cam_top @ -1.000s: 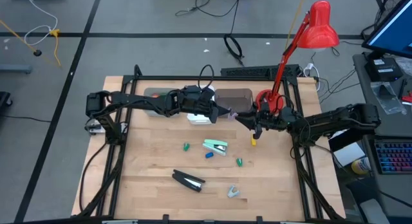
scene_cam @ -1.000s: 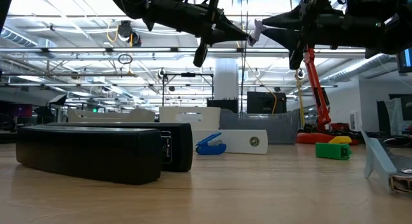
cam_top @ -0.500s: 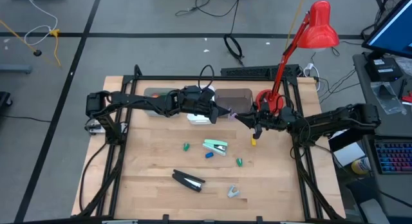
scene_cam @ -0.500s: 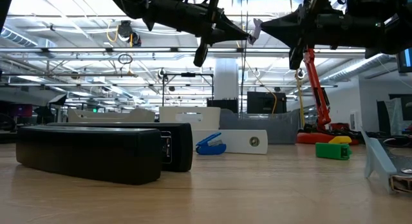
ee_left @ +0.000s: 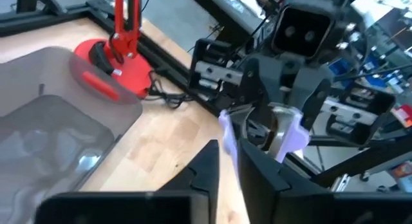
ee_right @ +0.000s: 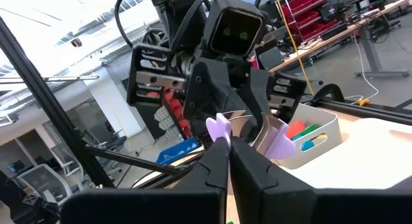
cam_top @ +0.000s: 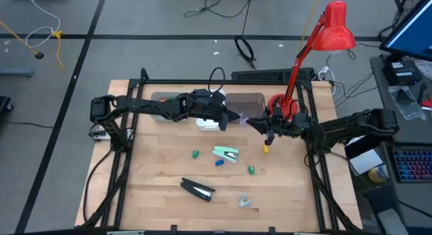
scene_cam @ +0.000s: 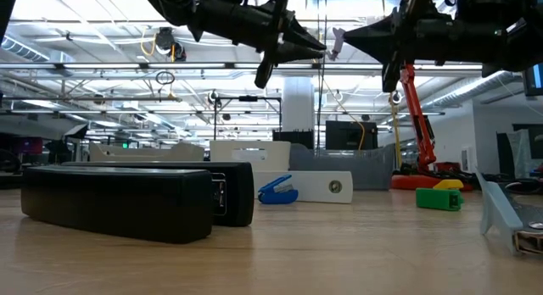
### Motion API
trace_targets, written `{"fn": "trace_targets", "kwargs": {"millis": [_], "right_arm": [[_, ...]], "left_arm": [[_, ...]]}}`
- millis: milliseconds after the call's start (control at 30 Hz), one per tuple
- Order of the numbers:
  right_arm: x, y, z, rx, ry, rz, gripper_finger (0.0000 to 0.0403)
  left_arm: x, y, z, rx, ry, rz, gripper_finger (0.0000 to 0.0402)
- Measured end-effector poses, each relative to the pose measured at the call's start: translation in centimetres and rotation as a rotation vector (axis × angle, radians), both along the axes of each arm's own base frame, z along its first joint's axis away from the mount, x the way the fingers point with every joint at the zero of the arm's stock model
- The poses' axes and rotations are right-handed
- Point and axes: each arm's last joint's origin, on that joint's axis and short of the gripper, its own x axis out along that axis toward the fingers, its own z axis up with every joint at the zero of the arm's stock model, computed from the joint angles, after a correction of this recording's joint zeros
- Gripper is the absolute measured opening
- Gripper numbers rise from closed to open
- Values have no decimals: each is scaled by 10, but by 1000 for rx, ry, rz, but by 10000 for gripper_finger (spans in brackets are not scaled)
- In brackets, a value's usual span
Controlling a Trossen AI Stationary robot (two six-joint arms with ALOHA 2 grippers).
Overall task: Pick and place Stapler, Stapler remover, tape
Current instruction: Put the purple staple remover into the black bin
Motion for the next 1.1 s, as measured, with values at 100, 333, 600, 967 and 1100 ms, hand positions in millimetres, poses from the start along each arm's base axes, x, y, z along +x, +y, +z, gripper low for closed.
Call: {"fn": "trace_targets", "kwargs": {"millis": [100, 333, 600, 967, 1100], "right_arm": [[0, 0, 0, 5, -2, -15, 1], [0, -3, 0, 0, 2, -67, 0], [-1, -24, -8, -69, 127, -254, 0], [21, -55, 27, -228, 538, -274, 0], [20, -64, 34, -284, 636, -286, 0]], "left_arm": [[-2, 4, -3, -12, 36, 7, 89], [-14, 23, -13, -75, 159, -88, 150], [-24, 22, -30, -143, 361, -75, 163], [-29, 2, -23, -110, 409, -69, 163], [-44, -5, -2, -24, 406, 8, 163]]}}
